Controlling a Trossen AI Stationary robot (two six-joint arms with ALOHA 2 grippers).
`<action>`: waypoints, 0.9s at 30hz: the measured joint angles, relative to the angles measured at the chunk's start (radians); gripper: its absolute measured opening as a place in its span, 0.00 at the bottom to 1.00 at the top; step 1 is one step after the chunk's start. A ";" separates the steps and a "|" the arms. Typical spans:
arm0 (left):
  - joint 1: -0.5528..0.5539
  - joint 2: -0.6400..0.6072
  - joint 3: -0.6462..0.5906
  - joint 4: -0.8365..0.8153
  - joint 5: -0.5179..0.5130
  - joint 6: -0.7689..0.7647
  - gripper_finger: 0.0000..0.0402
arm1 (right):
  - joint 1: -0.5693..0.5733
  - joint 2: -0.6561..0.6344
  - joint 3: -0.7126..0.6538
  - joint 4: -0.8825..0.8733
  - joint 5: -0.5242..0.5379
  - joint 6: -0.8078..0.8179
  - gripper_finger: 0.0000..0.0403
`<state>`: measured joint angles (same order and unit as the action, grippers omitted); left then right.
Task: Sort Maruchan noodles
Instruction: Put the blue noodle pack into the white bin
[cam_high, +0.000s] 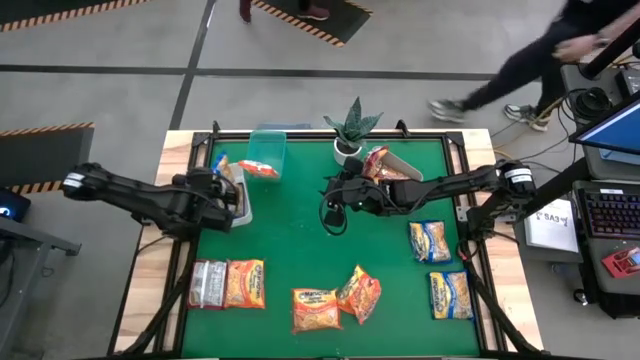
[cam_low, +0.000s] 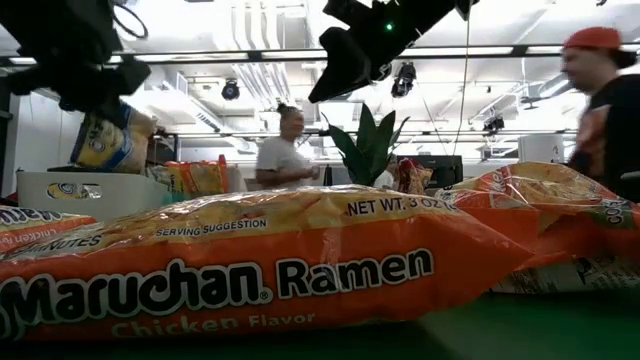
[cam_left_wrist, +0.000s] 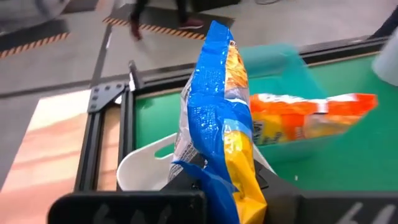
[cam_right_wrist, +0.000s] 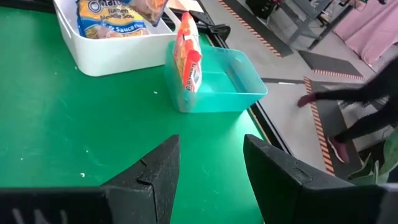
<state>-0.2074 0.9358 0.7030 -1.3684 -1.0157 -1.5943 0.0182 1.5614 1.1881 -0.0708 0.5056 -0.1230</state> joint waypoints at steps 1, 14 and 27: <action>0.008 0.009 -0.010 0.006 0.003 -0.015 0.00 | 0.001 0.000 0.000 0.000 0.000 -0.001 0.41; 0.061 0.144 -0.031 0.124 -0.041 -0.053 0.00 | 0.001 0.000 0.000 0.001 0.000 -0.009 0.41; 0.072 0.294 -0.032 0.196 -0.007 -0.178 0.03 | 0.001 0.000 -0.019 -0.001 -0.007 -0.008 0.41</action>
<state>-0.1352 1.2301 0.6712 -1.1727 -1.0225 -1.7721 0.0189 1.5610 1.1687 -0.0719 0.4989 -0.1307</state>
